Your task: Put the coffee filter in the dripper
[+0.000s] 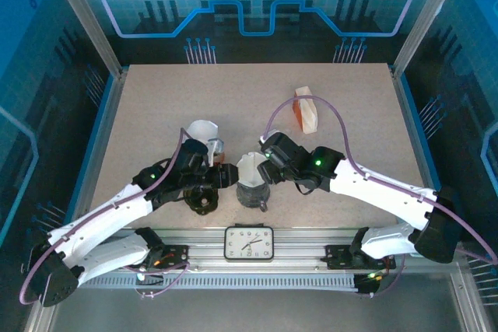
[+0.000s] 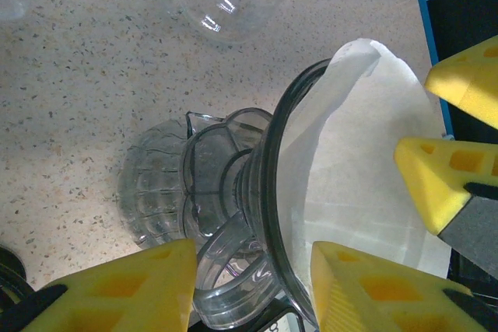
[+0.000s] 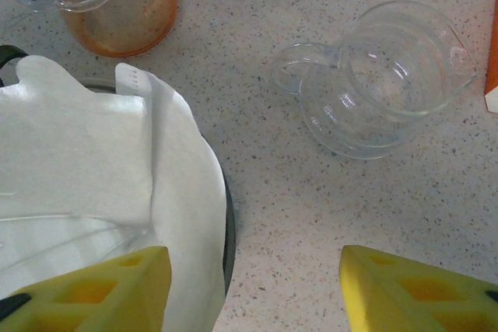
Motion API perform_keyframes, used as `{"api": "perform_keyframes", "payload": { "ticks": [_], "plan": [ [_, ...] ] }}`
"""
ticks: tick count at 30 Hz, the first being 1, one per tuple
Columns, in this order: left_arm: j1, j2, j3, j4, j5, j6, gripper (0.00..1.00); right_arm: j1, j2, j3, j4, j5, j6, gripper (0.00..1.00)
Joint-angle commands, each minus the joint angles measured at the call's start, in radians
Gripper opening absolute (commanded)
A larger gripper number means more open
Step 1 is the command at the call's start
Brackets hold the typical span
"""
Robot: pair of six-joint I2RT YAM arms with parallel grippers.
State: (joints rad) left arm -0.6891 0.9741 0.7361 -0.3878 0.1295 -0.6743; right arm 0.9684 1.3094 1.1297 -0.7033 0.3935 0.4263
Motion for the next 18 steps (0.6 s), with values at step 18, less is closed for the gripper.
{"api": "perform_keyframes", "payload": {
  "ticks": [18],
  "plan": [
    [0.008,-0.009,-0.032,0.026,0.021,-0.001,0.45,-0.022,0.191,0.171,-0.115,-0.083,-0.034,0.67]
  ]
}}
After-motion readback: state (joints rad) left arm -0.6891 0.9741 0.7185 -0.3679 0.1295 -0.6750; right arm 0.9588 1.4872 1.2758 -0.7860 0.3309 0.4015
